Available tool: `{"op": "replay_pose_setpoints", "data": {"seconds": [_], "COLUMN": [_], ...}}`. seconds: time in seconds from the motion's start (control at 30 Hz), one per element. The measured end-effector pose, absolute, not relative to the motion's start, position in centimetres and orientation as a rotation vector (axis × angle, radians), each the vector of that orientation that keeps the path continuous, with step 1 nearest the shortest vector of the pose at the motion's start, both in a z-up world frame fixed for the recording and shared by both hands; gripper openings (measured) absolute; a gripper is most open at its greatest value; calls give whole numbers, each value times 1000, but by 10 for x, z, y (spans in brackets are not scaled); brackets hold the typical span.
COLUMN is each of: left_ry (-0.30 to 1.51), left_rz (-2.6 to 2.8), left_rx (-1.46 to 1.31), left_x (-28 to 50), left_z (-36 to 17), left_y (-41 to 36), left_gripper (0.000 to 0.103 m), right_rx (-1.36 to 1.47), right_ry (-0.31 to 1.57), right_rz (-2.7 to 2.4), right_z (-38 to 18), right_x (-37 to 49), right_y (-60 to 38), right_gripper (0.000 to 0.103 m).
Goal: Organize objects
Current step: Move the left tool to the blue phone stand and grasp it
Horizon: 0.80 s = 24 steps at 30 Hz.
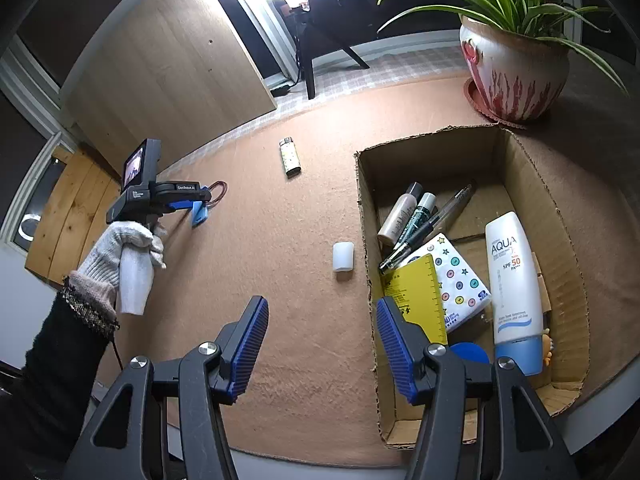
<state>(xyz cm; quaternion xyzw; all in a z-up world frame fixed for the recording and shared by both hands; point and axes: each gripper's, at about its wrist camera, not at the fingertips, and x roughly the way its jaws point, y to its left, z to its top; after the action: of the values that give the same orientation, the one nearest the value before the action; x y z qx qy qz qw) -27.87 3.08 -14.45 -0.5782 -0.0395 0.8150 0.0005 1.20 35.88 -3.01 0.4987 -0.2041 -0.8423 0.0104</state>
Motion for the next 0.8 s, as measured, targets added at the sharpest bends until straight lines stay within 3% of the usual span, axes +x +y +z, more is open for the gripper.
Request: {"op": "replay_pose_setpoints", "data": {"seconds": [0.3, 0.8], "left_ry": [-73, 155], "left_rz": [2510, 2343], "left_rx": [-1749, -1613], "left_x": [-237, -90], "left_z": [-144, -143], "left_y": [55, 117], "left_gripper": [40, 41], "right_rx": [1540, 1570], "right_ry": [-612, -559], "right_rz": [-2612, -2482], "right_z": [-28, -47], "right_x": [11, -11], "right_y": [354, 319], "right_gripper": [53, 53]}}
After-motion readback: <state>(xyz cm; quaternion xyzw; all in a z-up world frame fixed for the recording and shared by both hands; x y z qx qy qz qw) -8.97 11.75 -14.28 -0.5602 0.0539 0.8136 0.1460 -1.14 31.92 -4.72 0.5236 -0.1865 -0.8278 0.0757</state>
